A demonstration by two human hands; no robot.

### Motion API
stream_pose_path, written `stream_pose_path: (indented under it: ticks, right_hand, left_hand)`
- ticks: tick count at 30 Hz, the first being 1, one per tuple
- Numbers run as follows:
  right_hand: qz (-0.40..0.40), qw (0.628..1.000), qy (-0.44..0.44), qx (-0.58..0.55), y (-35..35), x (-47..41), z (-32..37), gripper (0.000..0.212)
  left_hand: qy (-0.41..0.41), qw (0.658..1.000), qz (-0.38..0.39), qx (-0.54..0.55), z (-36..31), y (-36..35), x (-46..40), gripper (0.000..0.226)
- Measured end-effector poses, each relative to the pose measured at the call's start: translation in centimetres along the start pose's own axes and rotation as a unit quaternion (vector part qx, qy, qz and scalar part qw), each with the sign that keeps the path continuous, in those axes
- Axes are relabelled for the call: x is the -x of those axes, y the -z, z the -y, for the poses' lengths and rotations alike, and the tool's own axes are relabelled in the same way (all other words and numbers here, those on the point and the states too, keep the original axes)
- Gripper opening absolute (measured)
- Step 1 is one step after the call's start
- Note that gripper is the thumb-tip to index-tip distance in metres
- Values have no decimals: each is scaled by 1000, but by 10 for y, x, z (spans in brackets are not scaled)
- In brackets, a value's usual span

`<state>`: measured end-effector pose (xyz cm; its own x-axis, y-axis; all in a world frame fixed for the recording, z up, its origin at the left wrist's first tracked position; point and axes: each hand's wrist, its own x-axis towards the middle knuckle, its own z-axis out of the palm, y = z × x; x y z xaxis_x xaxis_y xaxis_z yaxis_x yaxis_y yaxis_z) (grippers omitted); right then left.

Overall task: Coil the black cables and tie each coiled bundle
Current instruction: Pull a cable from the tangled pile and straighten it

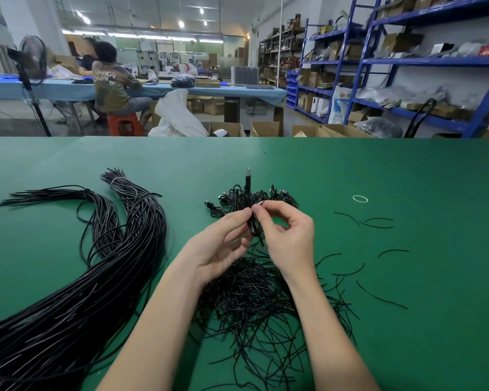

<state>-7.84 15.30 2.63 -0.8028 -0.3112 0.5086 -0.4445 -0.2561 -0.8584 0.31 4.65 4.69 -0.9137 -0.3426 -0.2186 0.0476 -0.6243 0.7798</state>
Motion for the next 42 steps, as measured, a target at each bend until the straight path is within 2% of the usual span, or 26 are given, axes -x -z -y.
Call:
stream_pose_path:
  ticks: [3,6,9,18,22,34,37,42]
  right_hand:
    - [44,999,-10,5,8,-5,1,13]
    - [88,996,-23,4,14,-9,4,15]
    - [109,994,-10,-4,16,-11,6,15]
    - [81,996,-36,-14,18,-13,8,17]
    - [80,994,-71,-19,17,-13,10,14]
    - [71,984,-127,-99,14,-14,16,12]
    - [85,989,-93,-76,14,-15,14,16]
    - [112,992,38,43,22,-13,12,20]
  left_hand:
    - [33,998,-12,44,-2,1,2,25]
    - [45,998,9,51,-3,1,4,11]
    - [65,994,42,73,-3,0,5,14]
    - [19,997,-2,75,1,-2,0,12]
    - [14,996,-4,88,0,-3,-1,7]
    - [-24,999,8,35,-1,-5,2,9]
    - [-37,999,10,19,-2,-5,3,9]
    - [-46,999,2,-14,-1,-5,2,8]
